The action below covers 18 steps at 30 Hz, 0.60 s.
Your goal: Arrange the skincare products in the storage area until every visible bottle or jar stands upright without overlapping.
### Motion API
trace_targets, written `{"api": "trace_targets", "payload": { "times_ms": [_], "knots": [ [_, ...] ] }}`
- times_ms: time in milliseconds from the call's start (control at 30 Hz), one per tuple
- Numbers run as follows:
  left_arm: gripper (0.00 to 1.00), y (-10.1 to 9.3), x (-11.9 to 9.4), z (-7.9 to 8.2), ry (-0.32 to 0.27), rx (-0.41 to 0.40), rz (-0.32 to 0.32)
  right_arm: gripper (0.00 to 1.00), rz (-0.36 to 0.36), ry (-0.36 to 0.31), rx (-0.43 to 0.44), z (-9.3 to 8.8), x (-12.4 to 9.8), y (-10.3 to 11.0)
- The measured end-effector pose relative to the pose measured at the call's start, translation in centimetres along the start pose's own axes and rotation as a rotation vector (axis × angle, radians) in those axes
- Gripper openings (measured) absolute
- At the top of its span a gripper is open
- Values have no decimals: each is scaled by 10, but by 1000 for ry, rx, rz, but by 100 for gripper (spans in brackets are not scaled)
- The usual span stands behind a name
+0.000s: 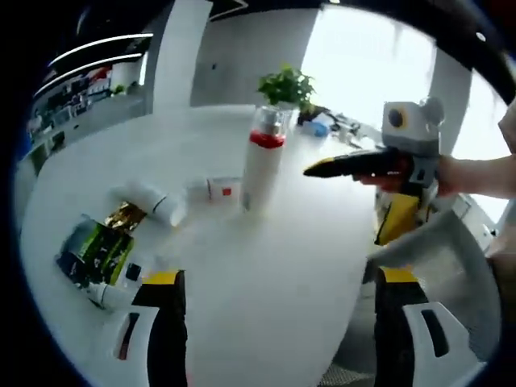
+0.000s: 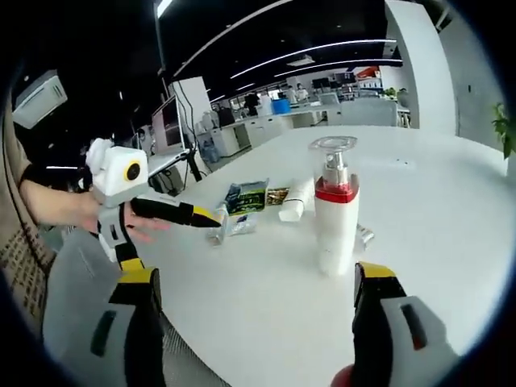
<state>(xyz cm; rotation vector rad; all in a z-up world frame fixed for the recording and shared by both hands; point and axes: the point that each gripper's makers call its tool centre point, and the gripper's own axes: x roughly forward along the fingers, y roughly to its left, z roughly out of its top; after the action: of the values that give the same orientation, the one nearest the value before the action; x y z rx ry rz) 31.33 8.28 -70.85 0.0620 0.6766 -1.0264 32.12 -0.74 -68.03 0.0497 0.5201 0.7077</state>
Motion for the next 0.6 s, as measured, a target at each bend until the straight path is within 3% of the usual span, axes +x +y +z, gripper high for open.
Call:
{"api": "trace_targets", "payload": {
  "times_ms": [267,600],
  "knots": [
    [97,-12,-35,-14,-30,-70,40,99,-39,-13,50,-3,-13,16],
    [97,-3,-64,-4,-96,-115,145,99,-62,-22,63,1,-25,23]
  ]
}}
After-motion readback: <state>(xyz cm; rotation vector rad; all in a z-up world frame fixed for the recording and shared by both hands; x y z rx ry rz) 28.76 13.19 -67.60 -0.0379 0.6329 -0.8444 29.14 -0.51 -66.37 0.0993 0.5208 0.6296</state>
